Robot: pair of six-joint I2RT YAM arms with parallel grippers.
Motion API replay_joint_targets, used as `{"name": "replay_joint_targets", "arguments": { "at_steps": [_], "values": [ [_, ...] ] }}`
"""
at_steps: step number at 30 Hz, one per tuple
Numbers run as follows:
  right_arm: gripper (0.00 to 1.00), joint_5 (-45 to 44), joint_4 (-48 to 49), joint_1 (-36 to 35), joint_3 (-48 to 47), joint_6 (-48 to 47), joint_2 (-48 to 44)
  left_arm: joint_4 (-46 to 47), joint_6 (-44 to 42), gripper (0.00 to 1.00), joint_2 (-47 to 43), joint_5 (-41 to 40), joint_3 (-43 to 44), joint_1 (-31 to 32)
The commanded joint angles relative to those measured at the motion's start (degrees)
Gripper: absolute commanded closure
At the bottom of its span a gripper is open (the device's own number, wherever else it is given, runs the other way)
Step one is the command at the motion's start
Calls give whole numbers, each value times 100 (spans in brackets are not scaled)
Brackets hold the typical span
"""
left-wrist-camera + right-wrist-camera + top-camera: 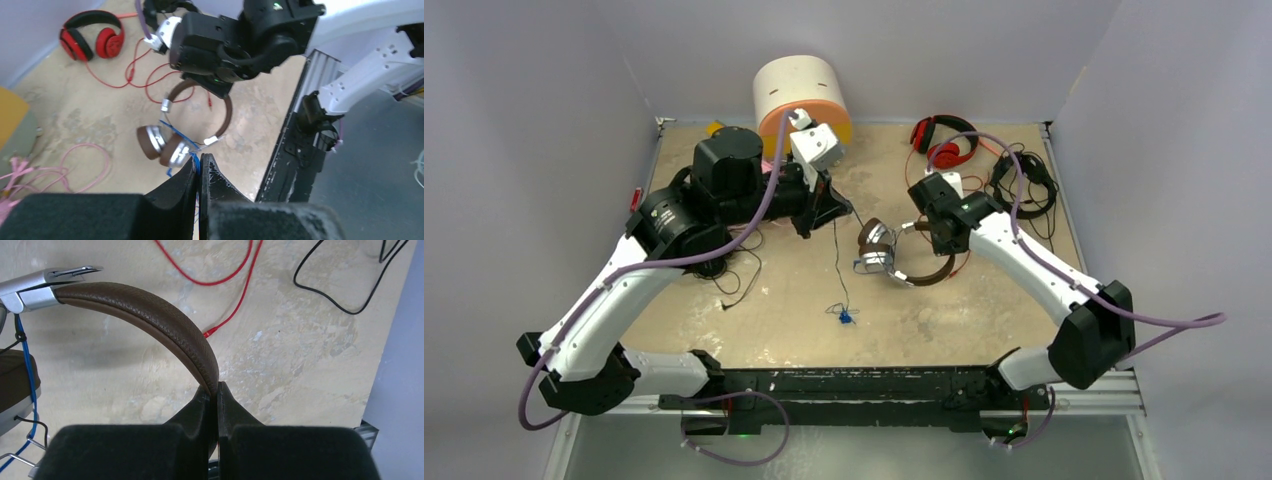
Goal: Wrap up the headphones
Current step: Wrap the headphones cable around the headphones.
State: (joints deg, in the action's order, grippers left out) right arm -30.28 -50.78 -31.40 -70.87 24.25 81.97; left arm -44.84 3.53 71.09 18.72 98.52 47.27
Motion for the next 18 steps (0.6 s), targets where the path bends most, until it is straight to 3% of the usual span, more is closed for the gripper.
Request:
{"name": "replay_joint_targets", "arguments": {
  "at_steps": [1,8,18],
  "values": [
    [100,115,-33,-160,200,-501,-412,-231,-325,100,217,-800,657,-50],
    [100,1134,-74,-357,447,-1079,-914,-106,-991,100,278,-1773,475,-111],
    [100,913,-754,-472,130,-890,-1328,335,-1443,100,552,-2507,243,-190]
  ]
}}
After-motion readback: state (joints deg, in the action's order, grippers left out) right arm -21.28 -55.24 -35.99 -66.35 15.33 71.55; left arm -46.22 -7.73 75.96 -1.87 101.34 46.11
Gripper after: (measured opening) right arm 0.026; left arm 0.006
